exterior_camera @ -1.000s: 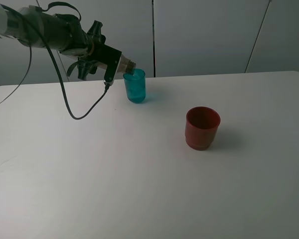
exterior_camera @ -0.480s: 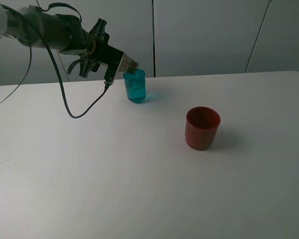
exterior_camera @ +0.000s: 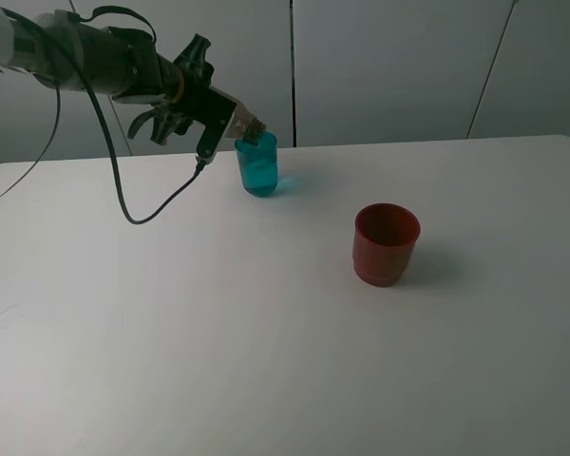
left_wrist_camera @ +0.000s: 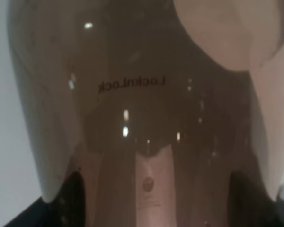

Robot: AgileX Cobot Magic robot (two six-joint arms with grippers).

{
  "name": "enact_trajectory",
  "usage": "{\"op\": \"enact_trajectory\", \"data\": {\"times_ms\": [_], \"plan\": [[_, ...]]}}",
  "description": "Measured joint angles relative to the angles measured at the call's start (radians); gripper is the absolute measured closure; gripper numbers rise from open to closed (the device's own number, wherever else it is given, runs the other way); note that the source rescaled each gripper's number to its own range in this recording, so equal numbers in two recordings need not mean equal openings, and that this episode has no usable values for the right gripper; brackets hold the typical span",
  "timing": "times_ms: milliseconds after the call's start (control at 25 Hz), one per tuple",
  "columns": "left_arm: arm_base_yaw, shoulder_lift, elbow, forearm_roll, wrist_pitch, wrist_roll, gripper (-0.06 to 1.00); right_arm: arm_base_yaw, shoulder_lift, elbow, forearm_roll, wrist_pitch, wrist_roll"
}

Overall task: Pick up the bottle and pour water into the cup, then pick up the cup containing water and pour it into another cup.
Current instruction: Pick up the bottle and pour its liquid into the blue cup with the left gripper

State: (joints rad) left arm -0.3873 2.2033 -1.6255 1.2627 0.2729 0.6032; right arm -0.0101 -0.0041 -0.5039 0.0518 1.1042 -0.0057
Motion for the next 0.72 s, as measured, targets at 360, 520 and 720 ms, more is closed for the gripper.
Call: {"op": "enact_trajectory", "data": {"times_ms": [360,520,720], "plan": [[0.0,0.0,0.0,0.052,-0.031,0.004,0.94,0.0,0.0,0.0,0.0,0.0,0.006],[0.0,0.0,0.0,0.054,-0.035,0.009,0.94,0.0,0.0,0.0,0.0,0.0,0.006],[0.0,0.0,0.0,0.079,-0.037,0.009,0.94,0.0,0.0,0.0,0.0,0.0,0.006]]}}
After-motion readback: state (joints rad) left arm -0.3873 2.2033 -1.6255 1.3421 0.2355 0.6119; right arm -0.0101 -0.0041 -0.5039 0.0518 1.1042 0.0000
